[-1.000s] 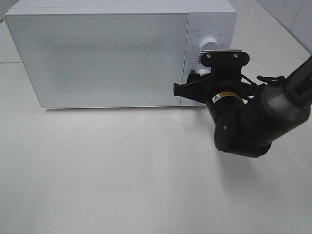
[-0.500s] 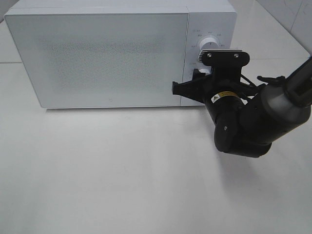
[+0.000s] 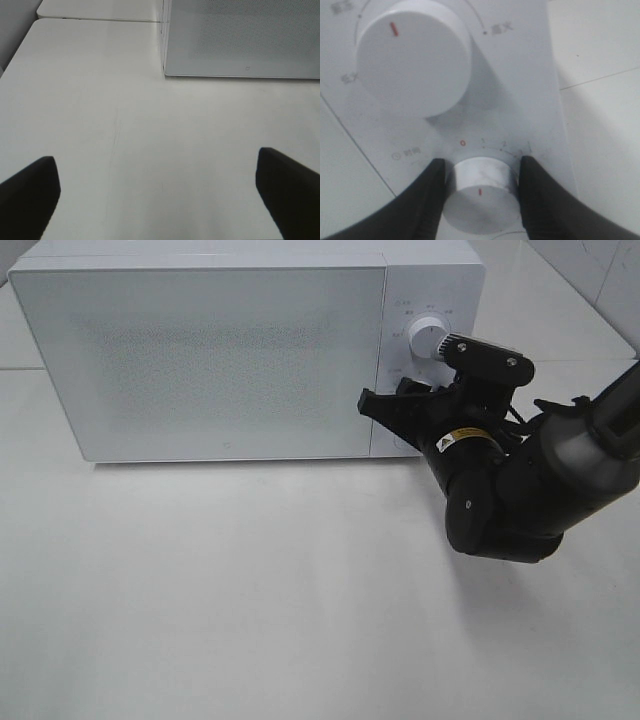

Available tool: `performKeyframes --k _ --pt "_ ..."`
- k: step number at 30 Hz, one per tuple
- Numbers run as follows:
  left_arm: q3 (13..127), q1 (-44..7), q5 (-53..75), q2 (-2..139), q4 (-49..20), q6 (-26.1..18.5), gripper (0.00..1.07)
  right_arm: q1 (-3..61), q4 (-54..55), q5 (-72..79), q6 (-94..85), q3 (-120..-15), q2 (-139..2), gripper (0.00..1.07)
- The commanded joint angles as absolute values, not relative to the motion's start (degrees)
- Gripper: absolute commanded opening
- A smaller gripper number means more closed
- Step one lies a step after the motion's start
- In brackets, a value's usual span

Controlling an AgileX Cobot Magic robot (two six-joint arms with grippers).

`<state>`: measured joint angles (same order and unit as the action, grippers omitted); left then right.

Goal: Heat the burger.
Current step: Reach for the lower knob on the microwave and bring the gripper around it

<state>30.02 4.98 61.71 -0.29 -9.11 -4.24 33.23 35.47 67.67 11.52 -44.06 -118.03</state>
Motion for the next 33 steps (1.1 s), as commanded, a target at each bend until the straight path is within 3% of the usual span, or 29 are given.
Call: performKeyframes --k 1,23,33 --pt "29.85 5.16 61.13 -1.20 -9.34 -3.95 1.00 33.35 24.75 72.88 26.41 -46.01 -117.23 0.00" --pt "29.85 5.16 61.13 -1.20 -9.34 -3.95 1.00 33.35 21.03 80.04 92.59 -46.01 -117.23 0.02" --pt "29.85 5.16 61.13 -1.20 -9.34 -3.95 1.00 33.35 21.77 80.16 96.37 -46.01 -117.23 0.02"
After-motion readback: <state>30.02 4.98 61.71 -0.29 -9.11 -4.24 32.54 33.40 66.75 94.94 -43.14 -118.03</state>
